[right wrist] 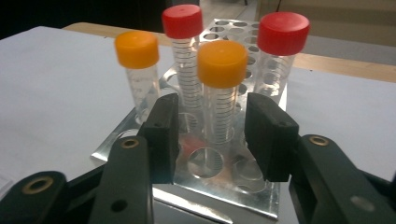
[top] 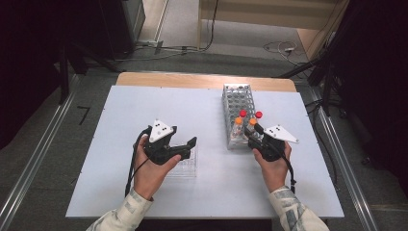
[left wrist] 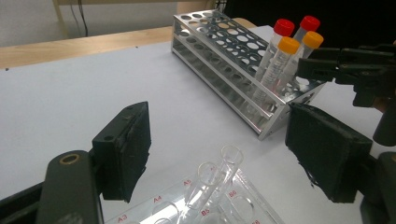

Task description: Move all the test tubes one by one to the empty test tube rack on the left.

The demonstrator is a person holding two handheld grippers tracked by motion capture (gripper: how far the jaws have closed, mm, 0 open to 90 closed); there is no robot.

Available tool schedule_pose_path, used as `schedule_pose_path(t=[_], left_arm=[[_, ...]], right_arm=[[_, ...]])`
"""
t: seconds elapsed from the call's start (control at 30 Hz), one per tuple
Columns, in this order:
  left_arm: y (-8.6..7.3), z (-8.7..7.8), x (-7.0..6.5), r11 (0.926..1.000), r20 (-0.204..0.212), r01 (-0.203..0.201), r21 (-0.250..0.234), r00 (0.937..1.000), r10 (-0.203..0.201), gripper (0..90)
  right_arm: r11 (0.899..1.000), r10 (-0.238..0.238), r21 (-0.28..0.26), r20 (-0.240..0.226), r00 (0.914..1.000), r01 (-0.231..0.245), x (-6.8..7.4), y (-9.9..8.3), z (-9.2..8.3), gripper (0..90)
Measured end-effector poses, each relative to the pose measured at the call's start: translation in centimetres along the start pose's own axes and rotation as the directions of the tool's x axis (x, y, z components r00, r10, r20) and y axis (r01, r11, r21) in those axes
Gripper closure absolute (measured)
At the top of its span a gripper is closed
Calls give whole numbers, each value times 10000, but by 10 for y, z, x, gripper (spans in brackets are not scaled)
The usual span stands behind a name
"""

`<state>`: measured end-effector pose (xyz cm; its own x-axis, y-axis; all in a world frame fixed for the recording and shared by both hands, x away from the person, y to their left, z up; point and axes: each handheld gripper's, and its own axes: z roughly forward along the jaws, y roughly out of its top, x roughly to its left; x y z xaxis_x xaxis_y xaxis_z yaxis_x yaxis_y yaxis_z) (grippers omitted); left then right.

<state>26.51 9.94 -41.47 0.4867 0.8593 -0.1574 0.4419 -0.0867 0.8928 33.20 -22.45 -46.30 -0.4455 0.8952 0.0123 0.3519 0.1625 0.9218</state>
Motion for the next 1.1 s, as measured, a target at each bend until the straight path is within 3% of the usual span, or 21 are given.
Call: schedule_pose_path(t=[0.37, 0.5, 1.1], left_arm=[[-1, 1, 0, 10000, -17, -23, 26, 10000, 23, 235], [-1, 1, 0, 10000, -20, -43, 30, 10000, 43, 235], [0, -1, 1, 9999, -206, -100, -11, 9997, 100, 204]], right_arm=[[9999, 30, 134, -53, 10000, -29, -4, -1, 10, 701], [9999, -74, 103, -4, 10000, 74, -3, 0, 10, 711], [9941, -525, -949, 54, 9986, 528, 2, 29, -22, 711]])
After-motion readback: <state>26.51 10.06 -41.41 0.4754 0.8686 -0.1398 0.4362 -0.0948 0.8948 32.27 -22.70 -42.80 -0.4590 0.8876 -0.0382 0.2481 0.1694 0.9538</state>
